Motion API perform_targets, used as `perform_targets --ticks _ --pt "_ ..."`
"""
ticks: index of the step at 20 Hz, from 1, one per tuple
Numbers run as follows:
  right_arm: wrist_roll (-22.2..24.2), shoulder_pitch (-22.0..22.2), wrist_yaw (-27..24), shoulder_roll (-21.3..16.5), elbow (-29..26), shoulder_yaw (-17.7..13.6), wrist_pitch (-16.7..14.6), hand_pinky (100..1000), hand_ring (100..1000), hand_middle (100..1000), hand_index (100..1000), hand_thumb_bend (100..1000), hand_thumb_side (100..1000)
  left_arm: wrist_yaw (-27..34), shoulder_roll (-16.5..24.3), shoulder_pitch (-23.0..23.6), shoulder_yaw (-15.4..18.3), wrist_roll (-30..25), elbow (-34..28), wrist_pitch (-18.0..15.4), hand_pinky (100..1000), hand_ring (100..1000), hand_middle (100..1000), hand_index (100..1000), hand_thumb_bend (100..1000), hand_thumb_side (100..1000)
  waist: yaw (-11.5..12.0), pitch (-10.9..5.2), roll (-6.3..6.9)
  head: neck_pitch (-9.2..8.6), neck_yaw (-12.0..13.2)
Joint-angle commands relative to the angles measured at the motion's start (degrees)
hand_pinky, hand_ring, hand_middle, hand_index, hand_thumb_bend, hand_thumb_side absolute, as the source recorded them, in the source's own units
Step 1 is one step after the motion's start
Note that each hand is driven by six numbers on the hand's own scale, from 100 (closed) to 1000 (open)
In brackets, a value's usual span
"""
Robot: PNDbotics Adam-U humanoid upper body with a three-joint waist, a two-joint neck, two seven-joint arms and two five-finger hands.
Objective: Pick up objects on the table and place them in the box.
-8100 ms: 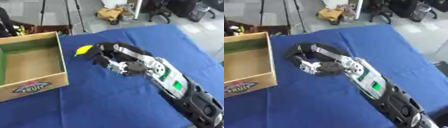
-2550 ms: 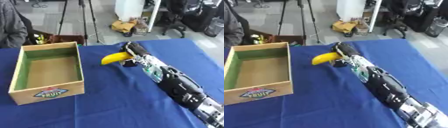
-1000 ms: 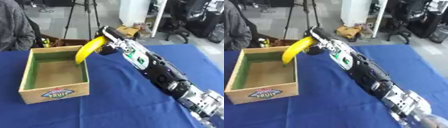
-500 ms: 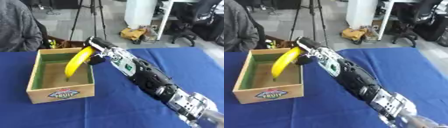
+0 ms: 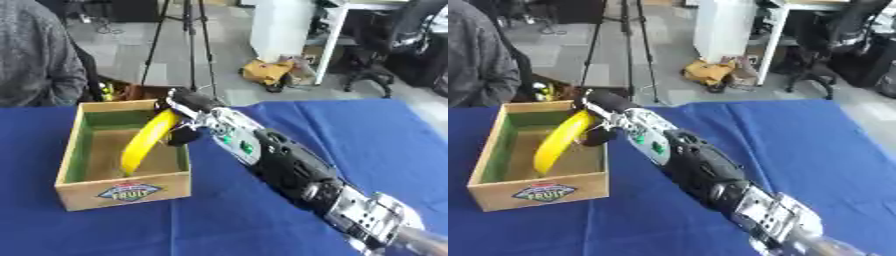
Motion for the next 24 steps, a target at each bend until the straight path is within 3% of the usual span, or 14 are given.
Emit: perform_targets --ticks 1,5,9,12,16,24 --pt "-0.01 -1.08 1.29 -0.44 -1.13 0.1 -1.88 597 697 600 710 100 335 0.15 0.21 -0.76 0.49 0.12 -1.42 -0.04 531 706 627 586 241 1000 -0.03 -0.76 0.13 -0.66 -0.08" --pt "0.46 -0.9 1.33 -0.16 -2.59 0.68 -6.0 730 836 744 793 100 383 0.07 0.15 -0.77 0.51 0.14 -1.4 0.0 529 706 628 586 241 1000 -0.16 -0.67 0.05 -0.57 -0.04" --pt "2.12 -0.54 1.23 -0.08 -3.4 1.19 -11.05 855 929 849 855 100 549 -0.1 0.11 -0.71 0.56 0.16 -1.33 0.11 521 706 628 586 242 1000 -0.2 -0.65 -0.07 -0.46 0.01" --pt "4.33 -0.31 1.18 -0.04 -3.41 1.22 -14.27 883 949 876 875 100 606 -0.22 0.08 -0.7 0.61 0.21 -1.29 0.2 519 705 628 586 244 1000 -0.3 -0.66 -0.14 -0.55 0.07" --pt "6.3 -0.09 1.78 0.13 -3.15 1.1 -16.76 884 952 880 883 100 580 -0.45 0.03 -0.7 0.68 0.32 -1.26 0.31 518 703 628 586 245 1000 -0.26 -0.61 -0.31 -0.49 -0.01" --pt "6.19 0.15 4.91 0.85 -1.05 0.85 -17.53 843 922 833 851 100 559 -0.32 -0.06 -0.91 0.71 0.27 -1.31 0.29 520 702 628 586 247 1000 -0.27 -0.46 -0.7 -0.49 -0.11"
